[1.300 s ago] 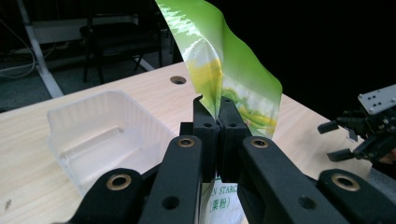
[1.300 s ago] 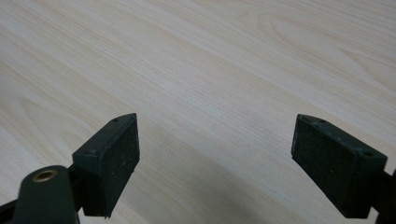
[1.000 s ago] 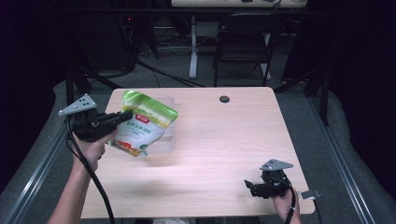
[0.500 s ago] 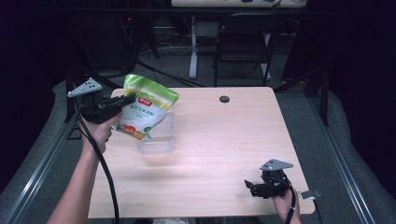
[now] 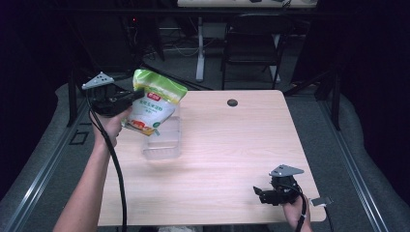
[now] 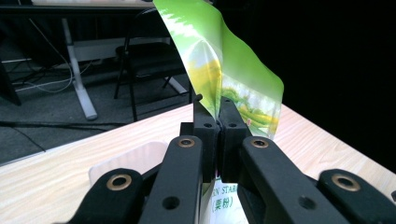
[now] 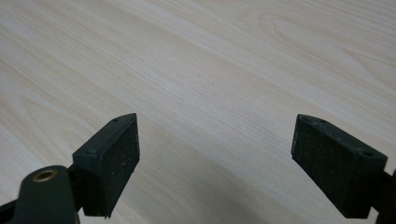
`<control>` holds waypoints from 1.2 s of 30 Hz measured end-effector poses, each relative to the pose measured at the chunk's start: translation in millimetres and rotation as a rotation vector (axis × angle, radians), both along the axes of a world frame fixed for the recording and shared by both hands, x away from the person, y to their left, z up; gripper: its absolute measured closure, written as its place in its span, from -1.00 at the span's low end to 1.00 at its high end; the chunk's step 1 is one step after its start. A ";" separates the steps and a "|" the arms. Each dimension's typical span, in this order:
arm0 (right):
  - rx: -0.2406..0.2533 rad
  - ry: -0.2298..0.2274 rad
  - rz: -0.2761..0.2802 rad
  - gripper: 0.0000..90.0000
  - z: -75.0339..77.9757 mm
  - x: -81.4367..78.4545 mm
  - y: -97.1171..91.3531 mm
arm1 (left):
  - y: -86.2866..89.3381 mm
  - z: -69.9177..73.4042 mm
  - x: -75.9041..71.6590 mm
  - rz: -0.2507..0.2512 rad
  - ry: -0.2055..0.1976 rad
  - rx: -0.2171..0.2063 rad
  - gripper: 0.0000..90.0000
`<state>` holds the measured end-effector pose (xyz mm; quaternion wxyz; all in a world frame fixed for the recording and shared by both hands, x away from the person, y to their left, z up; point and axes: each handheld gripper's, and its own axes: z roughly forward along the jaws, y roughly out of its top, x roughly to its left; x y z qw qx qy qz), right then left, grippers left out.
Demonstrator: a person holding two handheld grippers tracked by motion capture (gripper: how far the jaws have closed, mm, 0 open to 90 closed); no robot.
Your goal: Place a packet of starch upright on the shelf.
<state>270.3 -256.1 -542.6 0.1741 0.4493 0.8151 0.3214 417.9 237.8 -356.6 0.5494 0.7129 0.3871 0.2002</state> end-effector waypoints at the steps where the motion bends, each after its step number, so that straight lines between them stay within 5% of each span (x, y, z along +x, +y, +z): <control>1: -0.007 0.002 0.001 -0.67 0.4 0.0 -0.3 | -0.4 0.6 1.9 0.001 -0.004 -0.001 0.97; 17: 0.003 0.000 -0.010 -0.67 -0.1 0.3 -0.3 | -7.7 -1.5 33.1 0.055 -0.023 0.012 0.97; 36: 0.003 0.002 -0.003 -0.67 -0.8 0.6 -0.5 | -22.5 -24.7 70.7 0.124 -0.005 0.038 0.97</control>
